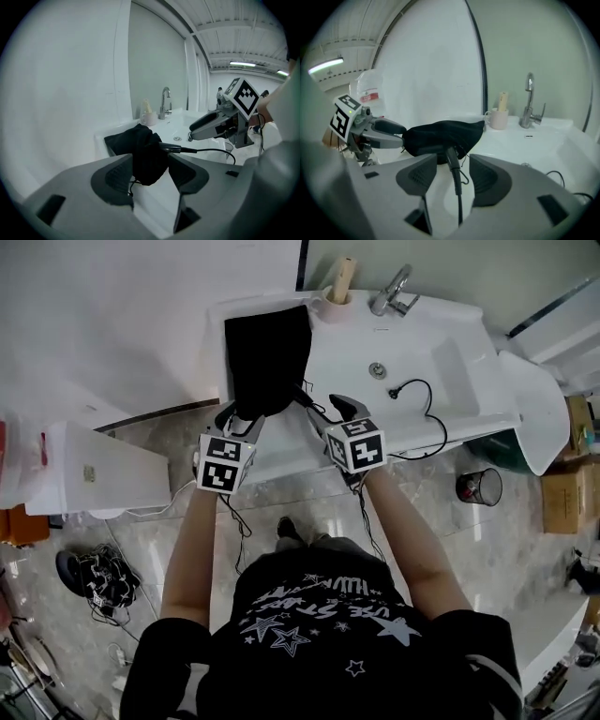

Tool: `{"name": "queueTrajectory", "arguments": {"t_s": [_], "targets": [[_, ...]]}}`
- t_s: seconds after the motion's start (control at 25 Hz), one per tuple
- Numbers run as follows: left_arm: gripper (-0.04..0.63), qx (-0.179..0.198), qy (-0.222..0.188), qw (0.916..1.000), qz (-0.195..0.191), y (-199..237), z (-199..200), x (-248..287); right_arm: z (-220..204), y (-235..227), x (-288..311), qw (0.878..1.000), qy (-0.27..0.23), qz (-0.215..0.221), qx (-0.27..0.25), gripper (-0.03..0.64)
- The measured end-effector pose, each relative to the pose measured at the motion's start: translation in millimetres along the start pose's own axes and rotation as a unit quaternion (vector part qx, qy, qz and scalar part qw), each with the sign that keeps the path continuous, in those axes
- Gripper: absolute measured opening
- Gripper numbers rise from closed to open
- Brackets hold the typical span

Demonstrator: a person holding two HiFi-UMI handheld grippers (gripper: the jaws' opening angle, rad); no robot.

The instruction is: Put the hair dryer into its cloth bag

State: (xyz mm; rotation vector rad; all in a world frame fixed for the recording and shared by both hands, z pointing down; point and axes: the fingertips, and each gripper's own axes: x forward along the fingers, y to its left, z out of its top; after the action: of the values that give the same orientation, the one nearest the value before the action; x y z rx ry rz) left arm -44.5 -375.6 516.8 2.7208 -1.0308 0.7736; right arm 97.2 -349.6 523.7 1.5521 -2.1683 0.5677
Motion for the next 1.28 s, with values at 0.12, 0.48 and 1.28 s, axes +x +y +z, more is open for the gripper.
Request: {"name": "queueTrajectory", "arguments": {"t_s": [0.12, 0.48, 1.28], "targets": [[0.250, 0.010, -0.026, 0.9993, 0.026, -3, 12, -6, -3, -13, -25, 0.999, -0.014, -0.010, 0.027, 0.199], [0.249, -0.006, -0.043, 0.9982, 0.040, -41, 29, -21, -12, -27, -91, 0.997, -0.049, -0.027, 0.054, 0.116], [0.011, 0.011, -0.092, 0.9957, 0.007, -169, 27, -116, -51, 25, -214, 0.992, -0.117, -0.036, 0.039, 0.006]]}}
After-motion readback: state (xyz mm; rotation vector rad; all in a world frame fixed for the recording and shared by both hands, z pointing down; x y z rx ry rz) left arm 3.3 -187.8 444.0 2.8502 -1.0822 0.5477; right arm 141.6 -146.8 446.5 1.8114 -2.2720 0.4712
